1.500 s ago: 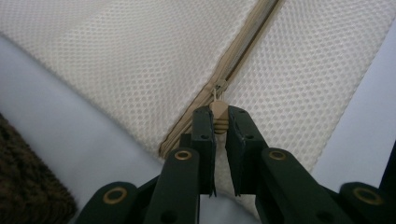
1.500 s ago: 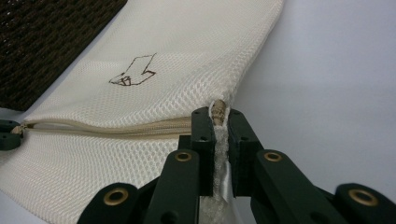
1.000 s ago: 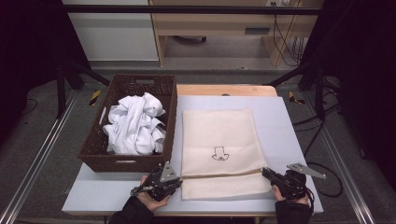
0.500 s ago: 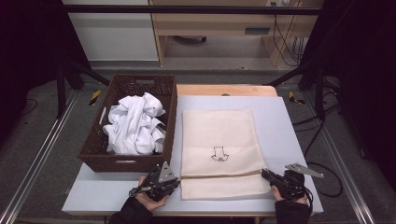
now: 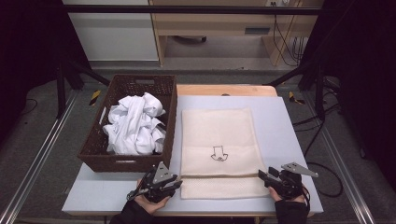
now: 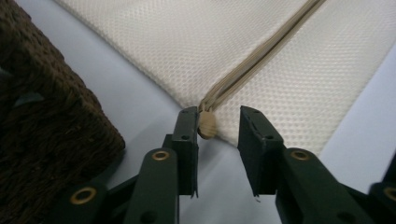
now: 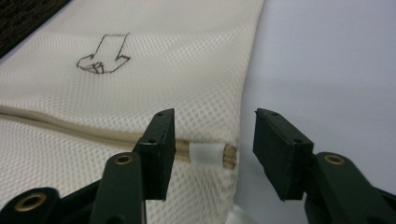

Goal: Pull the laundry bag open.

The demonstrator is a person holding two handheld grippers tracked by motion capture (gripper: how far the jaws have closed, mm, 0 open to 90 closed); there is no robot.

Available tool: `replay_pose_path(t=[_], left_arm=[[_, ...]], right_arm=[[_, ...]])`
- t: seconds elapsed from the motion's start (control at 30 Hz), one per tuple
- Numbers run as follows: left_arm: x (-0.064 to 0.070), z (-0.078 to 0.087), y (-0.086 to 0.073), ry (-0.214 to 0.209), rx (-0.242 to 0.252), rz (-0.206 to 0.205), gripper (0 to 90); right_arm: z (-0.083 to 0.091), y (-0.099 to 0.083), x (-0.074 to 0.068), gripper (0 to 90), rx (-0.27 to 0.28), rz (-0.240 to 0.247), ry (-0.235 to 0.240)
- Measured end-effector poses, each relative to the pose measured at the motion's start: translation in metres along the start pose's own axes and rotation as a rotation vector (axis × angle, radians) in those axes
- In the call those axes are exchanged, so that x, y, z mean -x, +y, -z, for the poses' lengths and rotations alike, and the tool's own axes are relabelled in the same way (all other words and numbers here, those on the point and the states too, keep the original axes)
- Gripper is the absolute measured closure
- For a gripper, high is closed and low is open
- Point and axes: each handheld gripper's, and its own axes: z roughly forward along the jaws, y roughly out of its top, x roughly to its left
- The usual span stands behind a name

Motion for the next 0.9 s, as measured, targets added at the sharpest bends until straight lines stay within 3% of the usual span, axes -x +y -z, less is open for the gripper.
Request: replay_pose_path(t=[0.17, 0.3, 0.43, 0.53, 0.63, 0.9], left_arm=[[0.012, -0.002, -0.002, -0.020, 0.002, 0.022, 63.5], [0.020, -0.013, -0.007, -0.020, -0.038, 0.019, 62.3], [0.020, -0.015, -0.008, 0.003, -0.035, 0.034, 64.7], [0.019, -0.015, -0.007, 0.002, -0.043, 0.033, 73.4], [0.018, -0.016, -0.005, -0.007, -0.044, 0.022, 81.8], [0.016, -0.016, -0.005, 0.004, -0.028, 0.011, 83.3]], right_arm=[[-0.005, 0.010, -0.001, 52.0, 0.016, 0.041, -0.052], [-0.019, 0.013, 0.001, 60.2, -0.036, 0.041, -0.082], [-0.026, 0.013, 0.003, 69.7, -0.073, 0.040, -0.109], [-0.025, 0.013, 0.004, 81.5, -0.082, 0.017, -0.089], [-0.023, 0.013, 0.003, 86.4, -0.090, -0.006, -0.081], [-0.014, 0.010, 0.003, 86.6, -0.079, -0.014, -0.075]])
